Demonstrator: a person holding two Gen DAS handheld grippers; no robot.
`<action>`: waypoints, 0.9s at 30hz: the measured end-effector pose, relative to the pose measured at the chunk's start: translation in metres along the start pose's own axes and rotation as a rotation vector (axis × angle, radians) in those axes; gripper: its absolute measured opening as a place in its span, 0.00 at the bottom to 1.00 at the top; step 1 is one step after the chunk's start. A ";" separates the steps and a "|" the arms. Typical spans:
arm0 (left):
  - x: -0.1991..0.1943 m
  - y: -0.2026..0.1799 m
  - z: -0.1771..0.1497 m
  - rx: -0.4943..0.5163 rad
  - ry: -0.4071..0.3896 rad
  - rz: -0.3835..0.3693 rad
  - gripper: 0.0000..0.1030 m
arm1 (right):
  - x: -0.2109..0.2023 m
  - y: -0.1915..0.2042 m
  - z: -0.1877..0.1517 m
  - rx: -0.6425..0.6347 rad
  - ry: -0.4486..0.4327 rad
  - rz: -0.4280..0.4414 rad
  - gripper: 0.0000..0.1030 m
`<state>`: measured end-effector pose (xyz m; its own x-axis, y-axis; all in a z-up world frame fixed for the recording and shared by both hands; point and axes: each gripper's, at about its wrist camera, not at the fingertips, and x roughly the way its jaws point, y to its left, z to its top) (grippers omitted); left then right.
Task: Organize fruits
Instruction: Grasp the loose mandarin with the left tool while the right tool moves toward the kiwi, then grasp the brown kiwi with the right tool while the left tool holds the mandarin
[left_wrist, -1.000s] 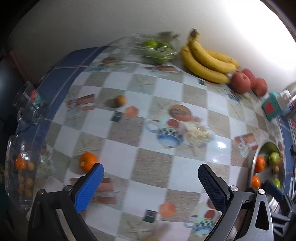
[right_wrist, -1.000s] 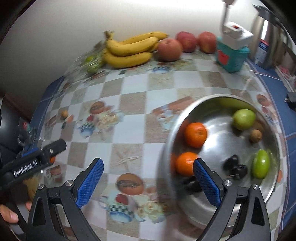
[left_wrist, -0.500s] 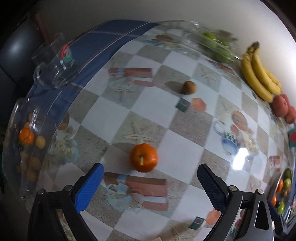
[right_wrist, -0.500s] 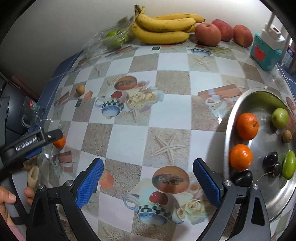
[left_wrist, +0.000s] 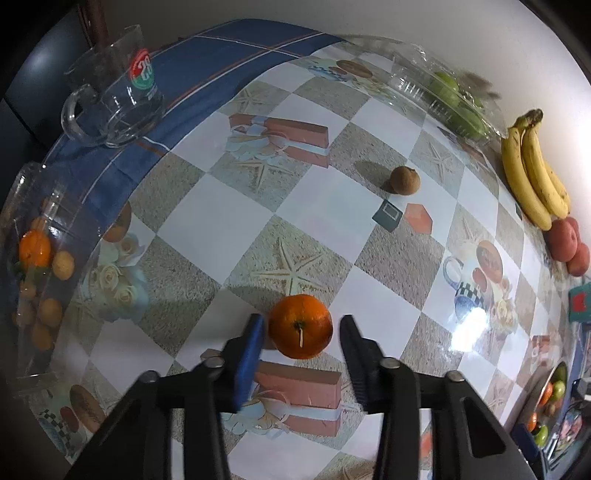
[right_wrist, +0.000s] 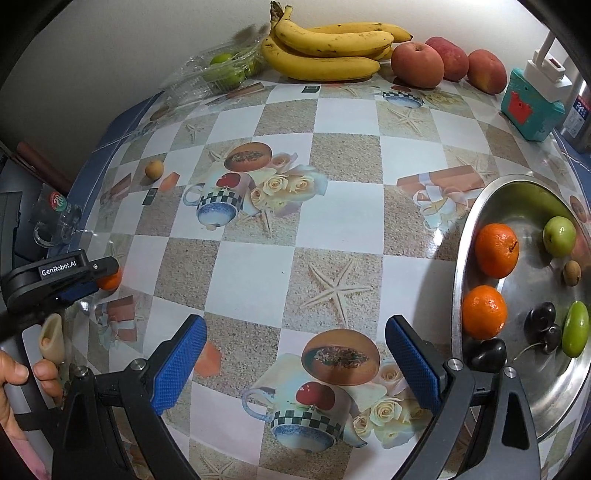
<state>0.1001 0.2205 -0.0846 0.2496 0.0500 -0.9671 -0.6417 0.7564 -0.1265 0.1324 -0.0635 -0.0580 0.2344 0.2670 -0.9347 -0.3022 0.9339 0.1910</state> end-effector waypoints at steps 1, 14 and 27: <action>0.000 0.001 0.002 -0.003 -0.002 -0.003 0.37 | 0.000 0.000 0.000 -0.001 0.001 -0.002 0.95; -0.015 0.002 0.018 0.010 -0.041 -0.084 0.36 | 0.010 0.002 0.000 -0.001 0.019 -0.008 0.95; -0.015 -0.009 0.052 0.031 -0.111 -0.159 0.36 | 0.018 0.033 0.050 -0.003 -0.021 0.034 0.94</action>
<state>0.1392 0.2470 -0.0572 0.4256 -0.0009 -0.9049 -0.5657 0.7803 -0.2668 0.1728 -0.0163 -0.0533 0.2434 0.3034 -0.9212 -0.3129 0.9236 0.2215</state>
